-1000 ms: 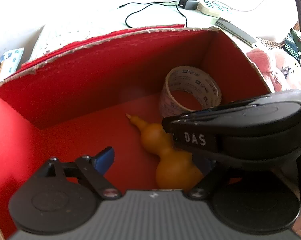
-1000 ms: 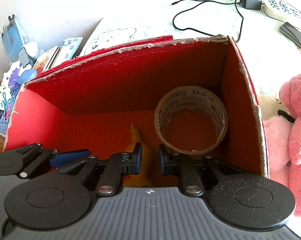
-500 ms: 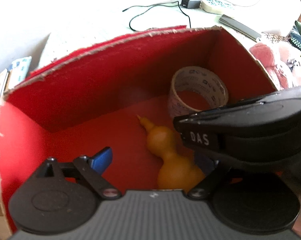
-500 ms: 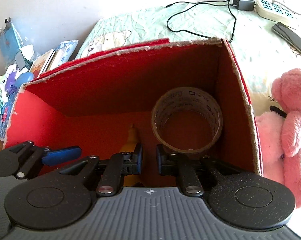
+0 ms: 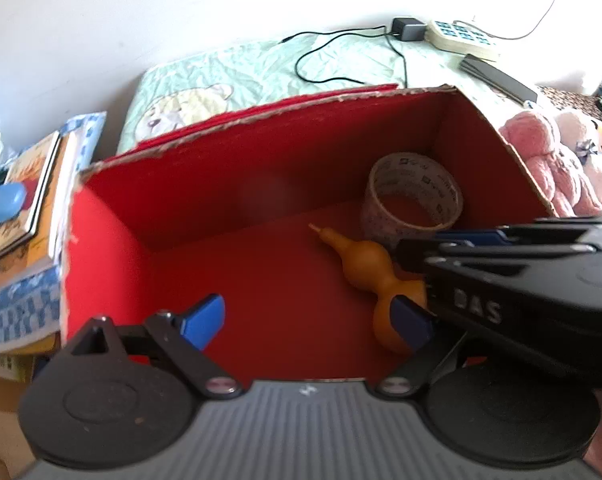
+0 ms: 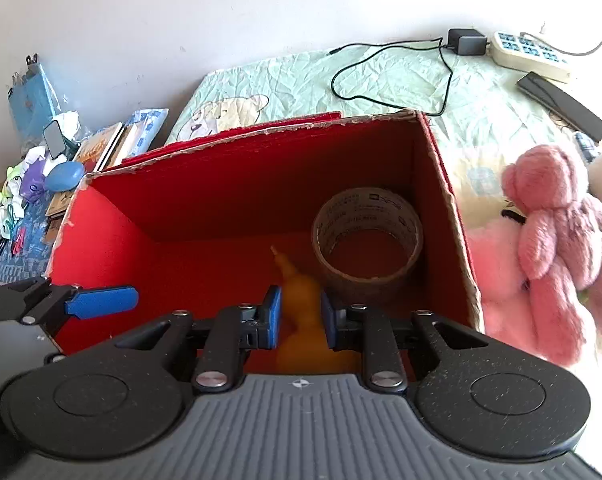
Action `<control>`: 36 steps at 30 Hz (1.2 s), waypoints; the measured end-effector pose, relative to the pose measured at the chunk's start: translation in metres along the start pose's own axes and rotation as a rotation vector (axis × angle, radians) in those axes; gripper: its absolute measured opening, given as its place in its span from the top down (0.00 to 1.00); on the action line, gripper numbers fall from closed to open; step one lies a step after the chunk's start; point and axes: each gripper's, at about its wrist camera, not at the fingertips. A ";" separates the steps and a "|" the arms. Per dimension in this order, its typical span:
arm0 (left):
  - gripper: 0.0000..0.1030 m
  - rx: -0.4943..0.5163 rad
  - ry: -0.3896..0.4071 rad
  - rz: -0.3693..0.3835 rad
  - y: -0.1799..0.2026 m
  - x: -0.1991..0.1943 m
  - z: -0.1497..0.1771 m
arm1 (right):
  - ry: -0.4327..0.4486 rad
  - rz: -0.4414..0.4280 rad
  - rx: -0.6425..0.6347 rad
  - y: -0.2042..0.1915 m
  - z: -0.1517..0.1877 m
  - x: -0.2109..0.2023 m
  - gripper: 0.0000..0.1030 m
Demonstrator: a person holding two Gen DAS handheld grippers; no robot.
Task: Organize objects
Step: 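Withdraw the right tool from the box toward the pine cone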
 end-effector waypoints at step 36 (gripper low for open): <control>0.11 -0.163 -0.006 -0.213 0.052 -0.067 0.021 | 0.140 -0.215 -0.149 0.039 0.022 -0.083 0.51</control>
Point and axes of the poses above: each gripper's, at about its wrist camera, not at the fingertips, and x roughly the way its jaws point, y to its right, z to its underside, and after that the axes turned 8 degrees about x, right-handed
